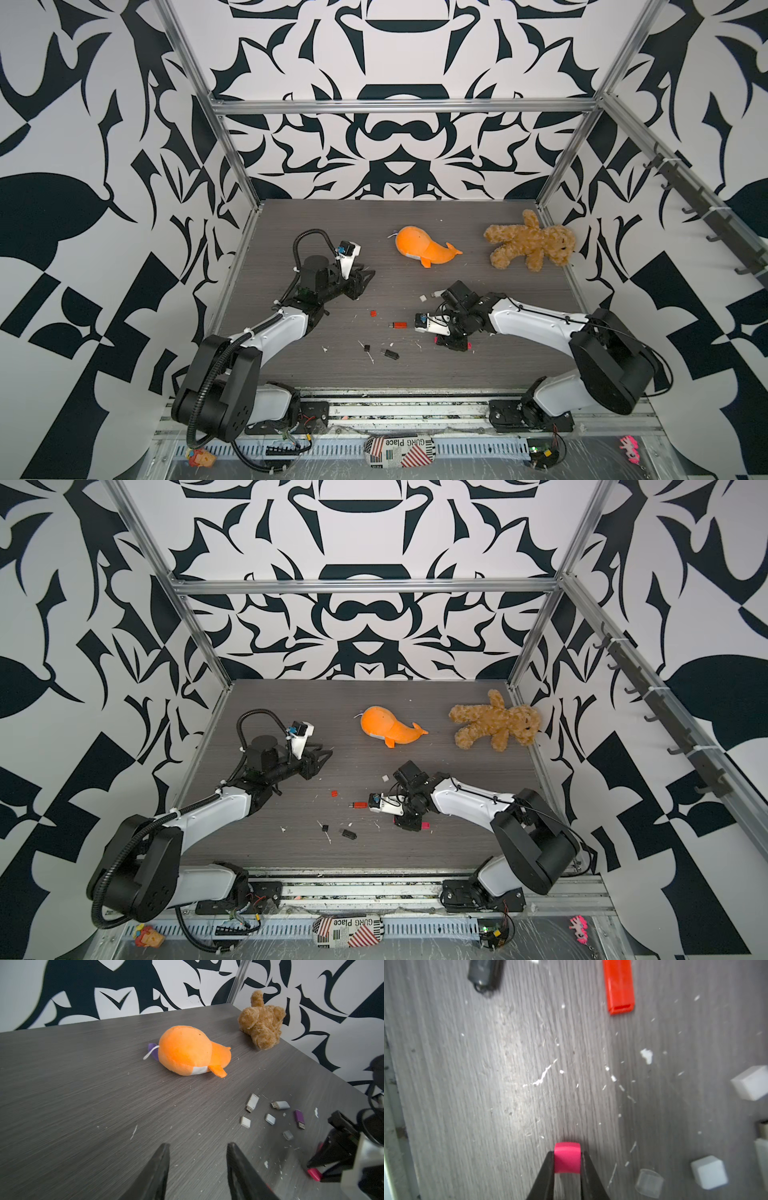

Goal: Close the usb drive cover
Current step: Pick up the cover from the center of the board.

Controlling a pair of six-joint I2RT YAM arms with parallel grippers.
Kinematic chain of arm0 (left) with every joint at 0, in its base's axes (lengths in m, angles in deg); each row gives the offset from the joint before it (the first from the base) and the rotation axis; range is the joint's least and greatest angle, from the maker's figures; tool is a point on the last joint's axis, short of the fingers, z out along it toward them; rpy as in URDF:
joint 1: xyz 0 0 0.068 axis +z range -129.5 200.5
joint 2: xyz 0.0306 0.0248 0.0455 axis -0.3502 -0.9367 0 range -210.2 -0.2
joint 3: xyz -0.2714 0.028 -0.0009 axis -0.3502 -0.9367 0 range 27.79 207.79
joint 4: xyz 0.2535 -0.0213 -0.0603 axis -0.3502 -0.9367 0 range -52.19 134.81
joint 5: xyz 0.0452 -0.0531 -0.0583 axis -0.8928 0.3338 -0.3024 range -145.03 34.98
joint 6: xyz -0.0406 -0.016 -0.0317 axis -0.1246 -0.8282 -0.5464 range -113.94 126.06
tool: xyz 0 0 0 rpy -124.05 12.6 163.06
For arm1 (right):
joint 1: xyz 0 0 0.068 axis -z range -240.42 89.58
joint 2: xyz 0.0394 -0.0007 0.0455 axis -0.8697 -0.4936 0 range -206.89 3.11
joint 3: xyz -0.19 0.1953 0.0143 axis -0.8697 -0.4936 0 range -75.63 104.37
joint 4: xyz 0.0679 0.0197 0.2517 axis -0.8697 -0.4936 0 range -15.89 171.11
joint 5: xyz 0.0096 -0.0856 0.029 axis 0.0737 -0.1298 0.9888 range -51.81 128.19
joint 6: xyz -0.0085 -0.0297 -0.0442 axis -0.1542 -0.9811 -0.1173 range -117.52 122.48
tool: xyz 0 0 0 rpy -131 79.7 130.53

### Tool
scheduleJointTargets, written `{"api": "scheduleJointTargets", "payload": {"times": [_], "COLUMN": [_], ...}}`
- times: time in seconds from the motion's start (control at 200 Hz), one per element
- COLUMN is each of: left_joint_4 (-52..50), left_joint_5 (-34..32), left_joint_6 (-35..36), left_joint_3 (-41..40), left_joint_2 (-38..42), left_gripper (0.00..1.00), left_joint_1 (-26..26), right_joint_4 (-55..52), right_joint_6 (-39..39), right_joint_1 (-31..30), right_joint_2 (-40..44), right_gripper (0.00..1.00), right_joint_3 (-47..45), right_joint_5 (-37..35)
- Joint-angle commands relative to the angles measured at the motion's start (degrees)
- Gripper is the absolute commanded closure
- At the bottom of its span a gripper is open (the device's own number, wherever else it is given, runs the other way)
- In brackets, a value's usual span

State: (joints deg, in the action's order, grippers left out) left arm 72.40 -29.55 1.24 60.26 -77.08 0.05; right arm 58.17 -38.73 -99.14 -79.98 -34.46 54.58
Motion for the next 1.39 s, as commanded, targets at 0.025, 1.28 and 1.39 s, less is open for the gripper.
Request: {"api": "scheduleJointTargets", "payload": {"times": [0.025,1.28,1.39], "left_joint_4": [-1.1,4.9,5.0], "left_joint_5": [11.4,19.0,18.0], "left_joint_6": [-5.2,-26.7,-26.6], "left_joint_3": [2.0,6.5,6.8], "left_joint_2": [-2.4,-15.4,-15.6], "left_gripper": [0.56,0.71,0.71], "left_joint_1": [-0.4,-11.1,-11.5], "right_joint_4": [6.3,41.2,42.2], "right_joint_6": [-2.6,-12.3,-11.7], "right_joint_1": [-0.1,-0.2,-0.2], "right_joint_2": [3.7,6.6,6.5], "right_gripper": [0.83,0.83,0.83], "right_joint_3": [-0.8,-6.0,-6.3], "right_joint_5": [2.1,1.5,1.3]}}
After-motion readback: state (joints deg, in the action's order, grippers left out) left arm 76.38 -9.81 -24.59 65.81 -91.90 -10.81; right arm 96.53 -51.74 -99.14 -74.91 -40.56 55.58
